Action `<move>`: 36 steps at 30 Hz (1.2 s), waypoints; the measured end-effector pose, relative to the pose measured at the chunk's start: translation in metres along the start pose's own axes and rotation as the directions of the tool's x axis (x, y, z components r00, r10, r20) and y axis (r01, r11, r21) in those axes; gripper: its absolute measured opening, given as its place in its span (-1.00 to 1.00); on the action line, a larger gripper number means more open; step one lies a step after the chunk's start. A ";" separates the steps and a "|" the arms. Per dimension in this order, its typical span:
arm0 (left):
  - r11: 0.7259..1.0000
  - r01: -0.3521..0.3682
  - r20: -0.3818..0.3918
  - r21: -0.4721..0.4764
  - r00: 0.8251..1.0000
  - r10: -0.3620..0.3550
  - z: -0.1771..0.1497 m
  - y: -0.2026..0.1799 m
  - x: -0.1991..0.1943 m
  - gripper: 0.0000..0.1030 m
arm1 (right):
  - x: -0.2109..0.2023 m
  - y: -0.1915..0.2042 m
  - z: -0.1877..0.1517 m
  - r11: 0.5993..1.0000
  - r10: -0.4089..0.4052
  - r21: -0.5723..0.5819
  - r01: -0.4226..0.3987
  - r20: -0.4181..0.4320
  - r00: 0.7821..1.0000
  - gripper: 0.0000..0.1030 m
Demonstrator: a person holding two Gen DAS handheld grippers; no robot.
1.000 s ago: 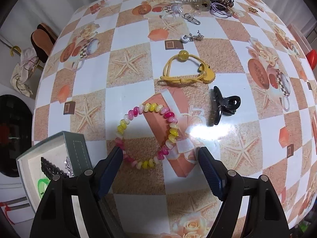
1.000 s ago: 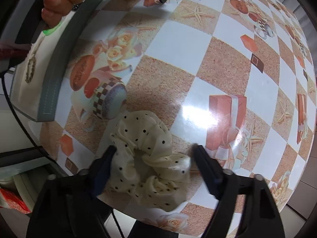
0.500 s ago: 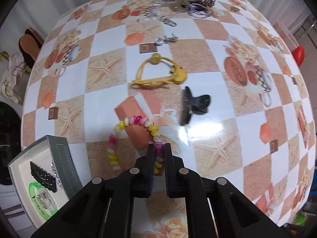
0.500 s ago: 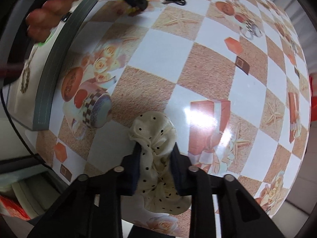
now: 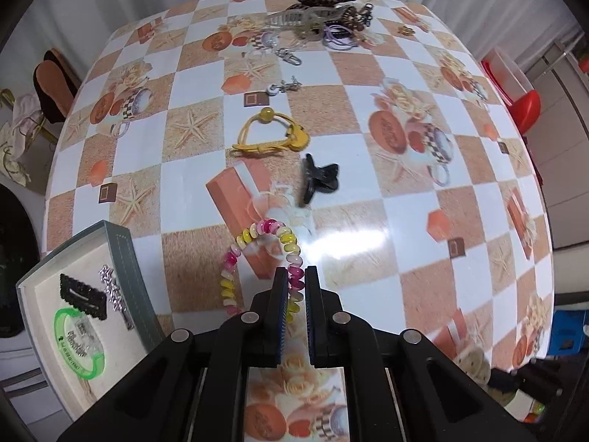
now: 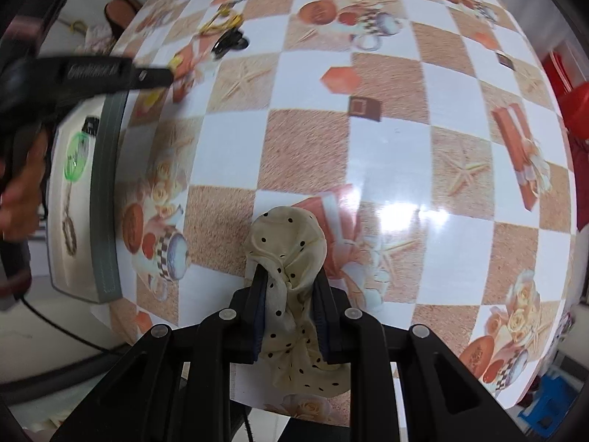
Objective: Organize jewelry
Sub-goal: 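Grasp the cream polka-dot scrunchie with the right tool while the left tool grasps the pink-yellow beaded bracelet, then carry the scrunchie in the right tool to the tray while the left tool carries the beaded bracelet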
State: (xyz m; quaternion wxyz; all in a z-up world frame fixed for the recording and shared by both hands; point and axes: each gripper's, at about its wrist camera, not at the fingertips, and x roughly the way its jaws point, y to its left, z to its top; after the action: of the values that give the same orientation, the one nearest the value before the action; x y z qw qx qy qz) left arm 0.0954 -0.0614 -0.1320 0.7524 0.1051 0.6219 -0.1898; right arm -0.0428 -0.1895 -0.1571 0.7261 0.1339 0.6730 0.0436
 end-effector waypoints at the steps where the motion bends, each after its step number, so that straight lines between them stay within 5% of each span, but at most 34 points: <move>1: 1.000 0.002 0.000 0.004 1.000 -0.002 -0.001 -0.002 -0.003 -0.73 | -0.003 -0.002 0.001 1.000 0.002 0.008 -0.002 0.004 1.000 -0.52; 20: 0.962 0.044 -0.035 0.269 0.999 -0.035 -0.037 -0.064 -0.062 -0.73 | -0.094 -0.029 -0.016 0.955 -0.002 0.290 -0.060 0.211 0.978 -0.52; 36: 0.952 0.085 0.013 0.294 0.996 -0.093 -0.043 -0.066 -0.090 -0.73 | -0.112 -0.020 -0.025 0.949 -0.040 0.313 -0.037 0.234 0.971 -0.52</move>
State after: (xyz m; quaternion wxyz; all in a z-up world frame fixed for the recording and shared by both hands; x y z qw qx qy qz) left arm 0.0157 -0.0903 -0.0474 0.7273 0.1850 0.5810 -0.3150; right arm -0.0799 -0.2321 -0.0558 0.7707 0.2519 0.5797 -0.0812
